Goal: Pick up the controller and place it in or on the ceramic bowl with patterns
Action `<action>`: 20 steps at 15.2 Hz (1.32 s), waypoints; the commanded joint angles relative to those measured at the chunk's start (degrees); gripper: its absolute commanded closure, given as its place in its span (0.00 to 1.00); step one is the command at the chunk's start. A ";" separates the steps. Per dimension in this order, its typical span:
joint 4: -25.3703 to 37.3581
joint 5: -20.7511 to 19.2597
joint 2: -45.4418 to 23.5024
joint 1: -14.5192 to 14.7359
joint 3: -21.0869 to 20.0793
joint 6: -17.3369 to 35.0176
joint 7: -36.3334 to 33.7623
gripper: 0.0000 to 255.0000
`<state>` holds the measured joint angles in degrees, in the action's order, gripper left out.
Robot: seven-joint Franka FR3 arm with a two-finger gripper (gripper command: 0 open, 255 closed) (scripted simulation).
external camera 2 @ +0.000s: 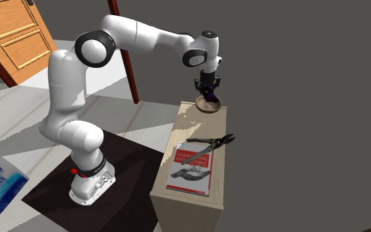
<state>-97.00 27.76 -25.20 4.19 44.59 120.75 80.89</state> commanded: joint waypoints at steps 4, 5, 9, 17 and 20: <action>0.02 2.40 -2.84 -1.43 -1.46 2.13 1.51 1.00; -0.31 2.74 -3.16 -1.54 -1.67 2.69 1.78 1.00; -1.45 4.16 -4.54 -2.04 -2.57 4.87 2.87 1.00; -1.66 4.47 -4.84 -2.16 -2.77 5.31 3.10 1.00; -1.71 4.44 -4.79 -2.13 -2.75 5.31 3.09 0.00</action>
<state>-98.68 32.22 -30.00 2.06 41.82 126.05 83.98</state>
